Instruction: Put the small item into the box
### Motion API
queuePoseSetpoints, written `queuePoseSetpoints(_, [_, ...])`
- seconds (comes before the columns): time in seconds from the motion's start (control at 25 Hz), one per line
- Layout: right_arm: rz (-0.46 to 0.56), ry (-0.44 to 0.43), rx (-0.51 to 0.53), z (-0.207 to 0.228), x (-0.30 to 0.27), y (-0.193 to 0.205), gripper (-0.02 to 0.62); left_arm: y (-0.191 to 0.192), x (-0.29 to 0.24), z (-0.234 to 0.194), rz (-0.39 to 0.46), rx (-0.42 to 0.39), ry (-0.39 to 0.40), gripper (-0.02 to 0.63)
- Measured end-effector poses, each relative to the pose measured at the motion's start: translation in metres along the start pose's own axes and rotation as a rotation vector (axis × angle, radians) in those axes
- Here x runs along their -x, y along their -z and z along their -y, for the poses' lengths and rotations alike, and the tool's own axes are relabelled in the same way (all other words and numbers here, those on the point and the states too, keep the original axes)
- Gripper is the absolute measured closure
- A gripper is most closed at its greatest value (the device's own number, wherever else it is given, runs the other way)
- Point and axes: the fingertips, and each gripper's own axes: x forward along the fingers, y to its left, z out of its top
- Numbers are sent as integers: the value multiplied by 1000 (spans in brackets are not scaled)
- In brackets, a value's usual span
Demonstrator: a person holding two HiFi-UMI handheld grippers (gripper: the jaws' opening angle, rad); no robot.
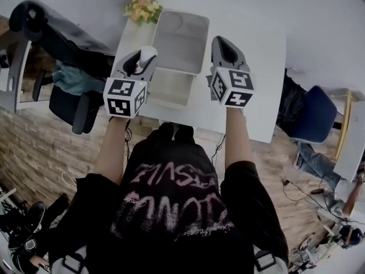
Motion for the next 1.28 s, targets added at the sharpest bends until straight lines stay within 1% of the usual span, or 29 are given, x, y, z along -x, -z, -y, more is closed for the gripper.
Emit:
queuePoseSetpoints(0.32, [-27,-12,-5,2,-3,13,585,37,-10,24,-90,13,51,433])
queuePoseSetpoints(0.6, [-58,-7,-32,4,-4,34,585,66,-16,32,-166,28,82,433])
queuePoseSetpoints(0.8, [-84,1,-39,5,-1,49,584,99,-18,42,-260,40,120,433])
queuePoseSetpoints(1.12, [-108,17,-55,15,2,64,586,130,-31,58,-403,37,177,431])
queuePoseSetpoints(1.2, [-111,18,-56,17,2,66,584,139,-34,63,-448,23,186,431])
queuePoseSetpoints(1.28, [-112,18,-57,20,2,67,584,145,-37,66,-490,-17,184,431])
